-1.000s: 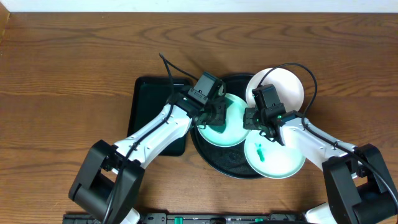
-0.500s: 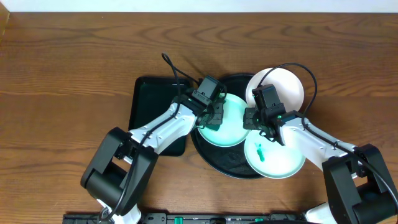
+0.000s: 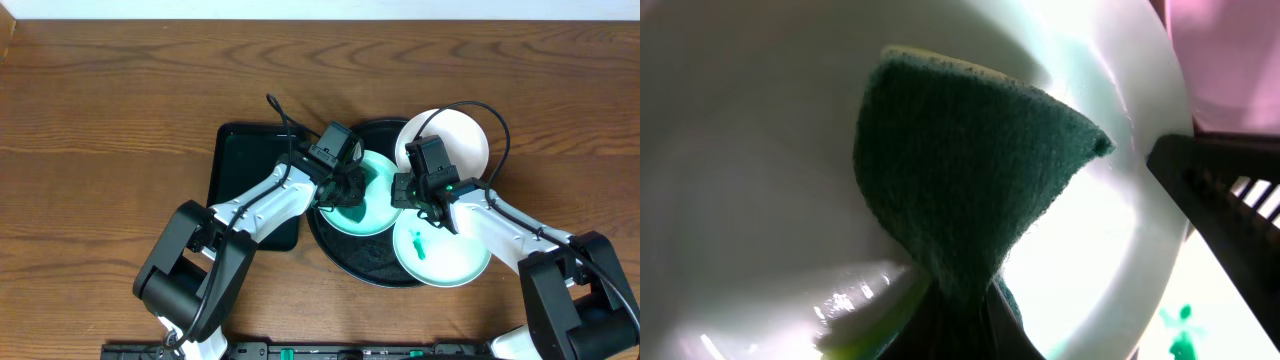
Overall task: Clean dirty plates on tray and stack at the side
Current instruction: 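Wipe the mint-green plate's far edge with the left gripper's sponge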
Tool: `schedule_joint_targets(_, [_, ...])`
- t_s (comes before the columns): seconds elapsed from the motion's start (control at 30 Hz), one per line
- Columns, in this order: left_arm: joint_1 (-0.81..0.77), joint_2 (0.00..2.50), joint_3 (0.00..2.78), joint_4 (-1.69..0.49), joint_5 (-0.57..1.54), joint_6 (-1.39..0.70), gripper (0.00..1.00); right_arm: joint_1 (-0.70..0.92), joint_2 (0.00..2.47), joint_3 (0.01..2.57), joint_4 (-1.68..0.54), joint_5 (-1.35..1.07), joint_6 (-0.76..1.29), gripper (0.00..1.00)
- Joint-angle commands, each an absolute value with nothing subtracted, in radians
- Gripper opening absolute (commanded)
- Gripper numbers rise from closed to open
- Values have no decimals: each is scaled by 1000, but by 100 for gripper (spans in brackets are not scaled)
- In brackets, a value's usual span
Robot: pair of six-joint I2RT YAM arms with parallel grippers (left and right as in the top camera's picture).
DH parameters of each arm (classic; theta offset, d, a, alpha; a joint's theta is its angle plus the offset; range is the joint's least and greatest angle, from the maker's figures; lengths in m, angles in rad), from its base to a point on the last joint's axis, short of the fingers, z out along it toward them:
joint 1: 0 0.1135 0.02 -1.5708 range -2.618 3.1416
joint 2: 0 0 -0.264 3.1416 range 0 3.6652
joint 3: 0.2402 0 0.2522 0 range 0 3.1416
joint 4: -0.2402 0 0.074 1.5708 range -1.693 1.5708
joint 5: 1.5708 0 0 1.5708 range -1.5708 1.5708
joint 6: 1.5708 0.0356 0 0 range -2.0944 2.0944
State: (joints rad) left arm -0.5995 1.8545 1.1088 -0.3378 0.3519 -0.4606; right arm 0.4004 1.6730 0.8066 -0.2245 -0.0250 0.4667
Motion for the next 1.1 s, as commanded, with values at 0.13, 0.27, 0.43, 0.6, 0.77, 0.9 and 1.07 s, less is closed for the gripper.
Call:
schedule_joint_targets(0.13, [-607, 1849, 1158, -363, 400, -468, 7, 408, 1666, 805, -217, -88, 475, 1])
schedule_joint_targets(0.27, [-607, 1834, 1207, -436, 305, -469, 7, 408, 1666, 805, -216, -87, 475, 1])
schedule_joint_targets(0.43, [-607, 1835, 1299, -559, 217, -468, 7, 408, 1666, 805, -216, -87, 475, 1])
schedule_joint_targets(0.6, [-607, 1835, 1334, -583, 207, -465, 7, 408, 1666, 805, -217, -87, 474, 1])
schedule_joint_targets(0.77, [-607, 1858, 1333, -590, 110, -465, 7, 408, 1666, 805, -217, -87, 474, 1])
schedule_joint_targets(0.9, [-607, 1894, 1331, -588, 73, -465, 7, 408, 1666, 805, -217, -87, 475, 1])
schedule_joint_targets(1.07, [-607, 1948, 1331, -559, 73, -465, 8, 408, 1666, 805, -217, -87, 475, 1])
